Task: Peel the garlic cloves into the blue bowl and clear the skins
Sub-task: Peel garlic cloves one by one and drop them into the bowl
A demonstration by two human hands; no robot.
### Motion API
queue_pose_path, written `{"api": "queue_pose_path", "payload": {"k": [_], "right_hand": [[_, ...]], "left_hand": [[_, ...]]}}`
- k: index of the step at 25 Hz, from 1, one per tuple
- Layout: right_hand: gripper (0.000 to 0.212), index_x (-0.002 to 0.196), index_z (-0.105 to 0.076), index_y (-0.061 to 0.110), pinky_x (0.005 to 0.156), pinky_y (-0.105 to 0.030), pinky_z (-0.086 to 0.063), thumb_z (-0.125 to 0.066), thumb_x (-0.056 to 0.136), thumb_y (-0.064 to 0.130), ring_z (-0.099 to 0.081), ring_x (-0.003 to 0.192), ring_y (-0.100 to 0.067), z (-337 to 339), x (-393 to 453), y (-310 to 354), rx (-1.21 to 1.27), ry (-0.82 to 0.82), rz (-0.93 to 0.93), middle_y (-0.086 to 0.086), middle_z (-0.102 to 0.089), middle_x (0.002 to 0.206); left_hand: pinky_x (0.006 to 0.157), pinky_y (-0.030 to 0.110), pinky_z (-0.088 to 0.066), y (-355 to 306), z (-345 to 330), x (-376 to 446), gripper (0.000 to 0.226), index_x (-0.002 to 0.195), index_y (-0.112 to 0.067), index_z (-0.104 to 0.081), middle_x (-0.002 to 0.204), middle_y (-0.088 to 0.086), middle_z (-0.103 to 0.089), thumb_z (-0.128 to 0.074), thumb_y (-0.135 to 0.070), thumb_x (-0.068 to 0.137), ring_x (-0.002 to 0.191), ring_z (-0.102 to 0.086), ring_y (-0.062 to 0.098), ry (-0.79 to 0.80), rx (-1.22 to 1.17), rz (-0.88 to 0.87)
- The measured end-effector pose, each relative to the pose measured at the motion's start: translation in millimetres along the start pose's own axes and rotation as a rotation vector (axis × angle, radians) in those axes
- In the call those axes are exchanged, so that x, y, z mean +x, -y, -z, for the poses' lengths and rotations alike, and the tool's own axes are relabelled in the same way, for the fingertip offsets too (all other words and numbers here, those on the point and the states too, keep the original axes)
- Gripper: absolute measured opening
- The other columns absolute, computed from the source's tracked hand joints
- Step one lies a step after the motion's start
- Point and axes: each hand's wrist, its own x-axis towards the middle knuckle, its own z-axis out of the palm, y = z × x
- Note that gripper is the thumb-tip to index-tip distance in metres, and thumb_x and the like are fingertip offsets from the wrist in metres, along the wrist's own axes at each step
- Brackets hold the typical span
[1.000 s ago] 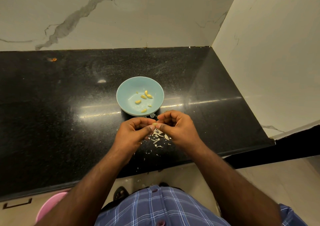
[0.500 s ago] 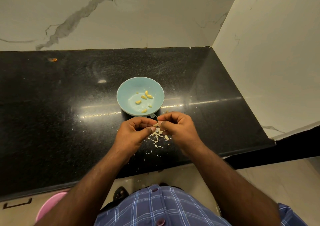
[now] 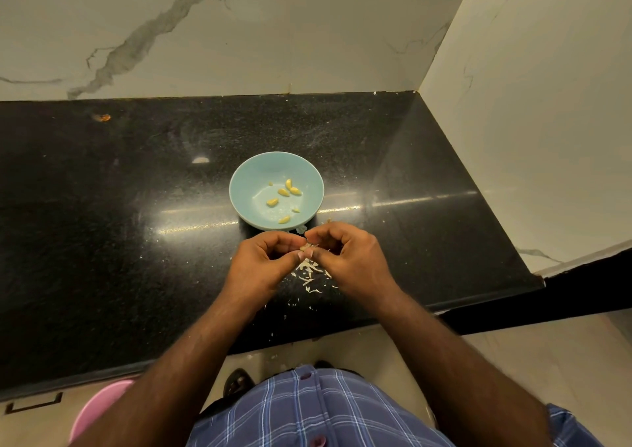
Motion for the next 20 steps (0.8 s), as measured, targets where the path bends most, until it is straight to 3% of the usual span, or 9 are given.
{"api": "queue_pose_path", "payload": {"k": [5, 8, 14, 20], "right_hand": [[0.021, 0.103, -0.075, 0.02, 0.081, -0.021, -0.058, -0.078, 0.086, 0.008, -0.071, 0.087, -0.003, 0, 1, -1, 0.055, 0.004, 0.008, 0.01, -0.074, 0.089], [0.021, 0.097, -0.075, 0.018, 0.081, -0.026, -0.06, -0.077, 0.084, 0.002, -0.073, 0.085, -0.008, -1, 1, 1, 0.14, 0.014, -0.034, 0.004, -0.076, 0.086], [0.019, 0.091, -0.072, 0.01, 0.079, -0.041, -0.057, -0.074, 0.083, -0.007, -0.067, 0.078, -0.022, -8, 5, 4, 0.49, 0.001, -0.356, -0.011, -0.071, 0.081], [0.025, 0.097, -0.069, 0.005, 0.068, -0.029, -0.055, -0.061, 0.087, -0.016, -0.066, 0.072, -0.018, -2, 9, 11, 0.707, 0.067, -0.612, -0.006, -0.07, 0.078]], "left_hand": [[0.064, 0.019, -0.053, 2, 2, 2, 0.012, 0.096, -0.011, -0.077, 0.081, 0.009, -0.075, -0.073, -0.002, 0.088, 0.069, -0.063, 0.012, 0.031, -0.211, 0.064], [0.063, 0.019, -0.054, 2, 2, 4, 0.013, 0.089, -0.012, -0.078, 0.078, 0.01, -0.074, -0.074, 0.0, 0.086, 0.069, -0.063, 0.014, 0.016, -0.248, 0.085], [0.083, 0.036, -0.058, 1, 3, 5, 0.018, 0.087, -0.018, -0.079, 0.09, 0.011, -0.078, -0.078, -0.001, 0.082, 0.088, -0.074, 0.024, 0.012, -0.236, 0.049], [0.089, 0.041, -0.058, 0, 3, 4, 0.025, 0.085, -0.028, -0.08, 0.091, 0.005, -0.078, -0.078, -0.003, 0.085, 0.094, -0.073, 0.024, 0.003, -0.113, -0.002]]}}
